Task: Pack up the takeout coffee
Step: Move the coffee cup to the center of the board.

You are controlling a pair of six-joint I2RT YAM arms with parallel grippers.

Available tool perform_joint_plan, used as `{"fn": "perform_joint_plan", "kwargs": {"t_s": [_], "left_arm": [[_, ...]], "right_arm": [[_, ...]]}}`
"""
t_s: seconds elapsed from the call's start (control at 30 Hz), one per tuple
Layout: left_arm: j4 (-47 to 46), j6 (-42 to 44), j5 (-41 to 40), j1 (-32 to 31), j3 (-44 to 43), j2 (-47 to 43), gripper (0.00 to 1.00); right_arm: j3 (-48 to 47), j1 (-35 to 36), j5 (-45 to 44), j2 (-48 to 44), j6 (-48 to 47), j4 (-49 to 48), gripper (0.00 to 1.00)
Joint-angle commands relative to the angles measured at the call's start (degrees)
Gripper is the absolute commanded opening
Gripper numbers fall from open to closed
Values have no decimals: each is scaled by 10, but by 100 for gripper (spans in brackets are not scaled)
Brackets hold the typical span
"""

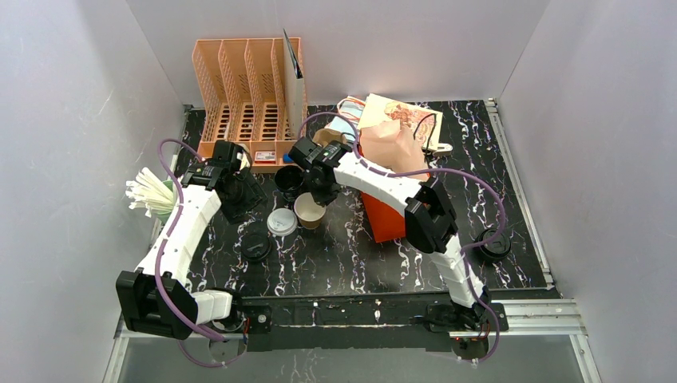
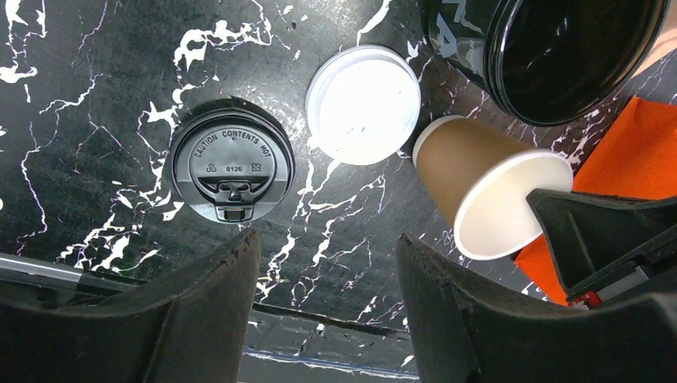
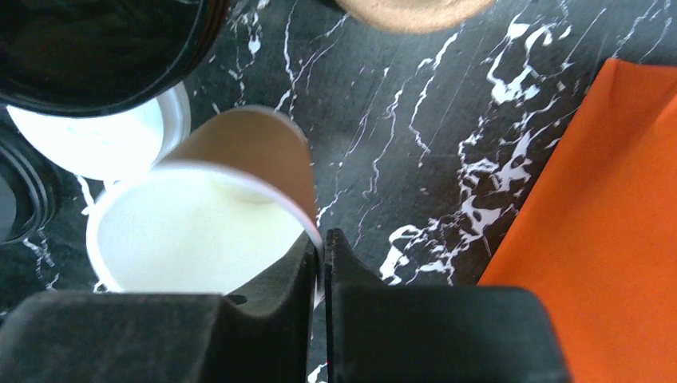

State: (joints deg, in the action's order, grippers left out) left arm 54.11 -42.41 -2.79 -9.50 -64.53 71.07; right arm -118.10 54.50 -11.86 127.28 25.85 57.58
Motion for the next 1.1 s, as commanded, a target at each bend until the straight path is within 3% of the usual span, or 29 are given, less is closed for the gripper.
{"fn": "perform_joint_plan", "kwargs": {"t_s": [0.0,0.23,0.43,0.57,0.73,0.83,0.93,1.07], "left_arm": [[3,18,16,2,-11,-6,61],[-8,30,45,0,9,2,65],[-45,5,36,-39,43,-8,81],[-60,0,-32,-99,45,-1,97],[-62,49,-69,-144,27,22,98],[-49,61,-78,-144,19,19,98],[-27,36,-93,-144,24,8,98],[41,-33,-119,-144,37,7,98]], "right_arm": [[16,2,23,-31,28,51,11],[64,14,19,-88,50,111,11],[147,38,34,-155,66,107,16],[210,45,82,-196,64,65,27],[207,46,78,-208,49,54,49],[175,46,66,-204,39,70,54],[167,46,59,-213,29,62,57],[161,46,58,-228,14,45,70]]}}
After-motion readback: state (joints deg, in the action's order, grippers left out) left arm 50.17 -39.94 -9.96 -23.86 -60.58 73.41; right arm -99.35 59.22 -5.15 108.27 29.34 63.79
